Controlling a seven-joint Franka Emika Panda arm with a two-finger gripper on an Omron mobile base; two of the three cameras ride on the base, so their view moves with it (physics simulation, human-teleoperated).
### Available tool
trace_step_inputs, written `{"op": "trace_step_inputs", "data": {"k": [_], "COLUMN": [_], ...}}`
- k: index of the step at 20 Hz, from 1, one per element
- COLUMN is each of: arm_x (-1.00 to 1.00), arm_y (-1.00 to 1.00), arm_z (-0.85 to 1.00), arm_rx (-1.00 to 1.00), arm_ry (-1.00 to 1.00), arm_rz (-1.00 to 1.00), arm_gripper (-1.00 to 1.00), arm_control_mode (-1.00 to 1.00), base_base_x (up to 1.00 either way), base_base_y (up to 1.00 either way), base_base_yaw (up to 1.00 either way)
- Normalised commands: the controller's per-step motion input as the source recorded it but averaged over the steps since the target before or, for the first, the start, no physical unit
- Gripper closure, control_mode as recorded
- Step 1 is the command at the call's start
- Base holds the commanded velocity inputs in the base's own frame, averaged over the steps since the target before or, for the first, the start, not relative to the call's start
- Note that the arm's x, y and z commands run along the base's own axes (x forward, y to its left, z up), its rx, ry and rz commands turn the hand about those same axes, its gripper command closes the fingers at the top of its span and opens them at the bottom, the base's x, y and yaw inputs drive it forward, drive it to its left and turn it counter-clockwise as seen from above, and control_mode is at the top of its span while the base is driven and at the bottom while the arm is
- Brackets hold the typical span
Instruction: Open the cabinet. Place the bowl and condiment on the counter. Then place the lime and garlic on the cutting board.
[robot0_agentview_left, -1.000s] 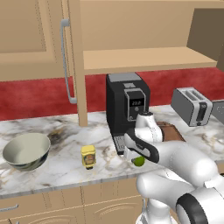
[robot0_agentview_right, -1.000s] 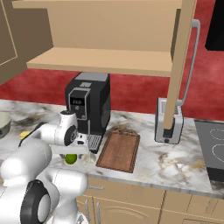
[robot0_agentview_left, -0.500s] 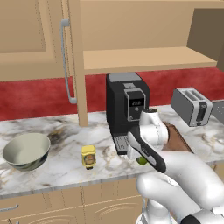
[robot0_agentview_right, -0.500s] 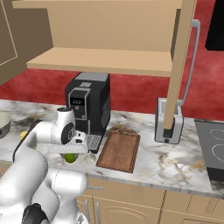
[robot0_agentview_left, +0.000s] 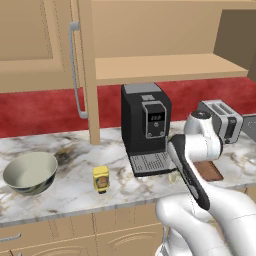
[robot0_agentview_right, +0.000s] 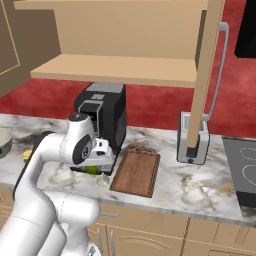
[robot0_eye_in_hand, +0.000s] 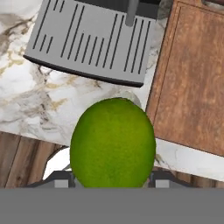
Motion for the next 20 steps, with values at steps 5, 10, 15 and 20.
{"op": "trace_step_inputs", "data": {"k": [5,10,15,20], "arm_x": [0.03,0.41,0.78,0.68], "arm_y": [-0.90,-0.70,-0.30,-0.04], "arm_z": [0.42,0.21,0.01,-0.22], "arm_rx": [0.04,0.02,0.00,0.00], "arm_ry": [-0.05,0.00,0.00,0.00], "arm_rz": [0.00,0.00,0.00,0.00], "arm_gripper": [1.00,1.00,1.00,1.00], "arm_control_mode": [-1.00,-1.00,-1.00,-1.00], "base_base_x": [0.00,0.00,0.00,0.00], "base_base_y": [0.00,0.00,0.00,0.00], "base_base_yaw": [0.00,0.00,0.00,0.00]}}
